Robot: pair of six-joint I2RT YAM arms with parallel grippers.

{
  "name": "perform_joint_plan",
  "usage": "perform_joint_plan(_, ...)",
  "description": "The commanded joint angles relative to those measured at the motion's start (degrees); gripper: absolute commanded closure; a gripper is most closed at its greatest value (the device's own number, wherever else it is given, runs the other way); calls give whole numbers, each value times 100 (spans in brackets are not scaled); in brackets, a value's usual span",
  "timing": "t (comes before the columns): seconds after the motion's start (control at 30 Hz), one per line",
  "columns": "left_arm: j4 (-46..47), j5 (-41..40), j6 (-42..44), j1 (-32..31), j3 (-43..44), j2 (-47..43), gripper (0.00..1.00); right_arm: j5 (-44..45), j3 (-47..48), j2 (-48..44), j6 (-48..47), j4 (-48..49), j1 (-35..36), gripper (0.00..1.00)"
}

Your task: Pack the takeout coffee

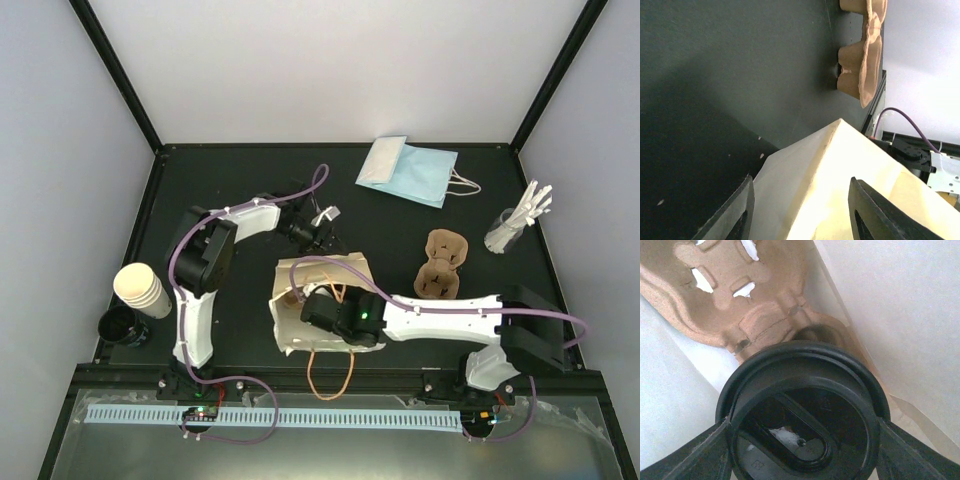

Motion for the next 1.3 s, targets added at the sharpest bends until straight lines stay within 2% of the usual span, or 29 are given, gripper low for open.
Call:
perform_joint_plan(0.0,-147,23,116,245,43,-354,47,-688,196,466,147,126,-31,41)
perform_joint_plan(0.23,-49,-110,68,427,-242,-584,47,-810,414,619,-41,409,-34,41)
perform_joint_plan(0.53,662,-82,-287,290,-783,-636,48,-1093,66,552,559,166,-36,40)
perform_joint_plan(0.93,645,-86,-254,105,-737,-539,48,-1218,-314,477,677,263,-24,38)
perform_joint_plan(1.13,705,-105,-272,23,-821,-498,48,-1553,-517,466,832,337,-23,38)
perform_joint_plan(1.27,685,-104,-246,-2,-861,-507,48,-1559,-288,599,948,39,-28,38)
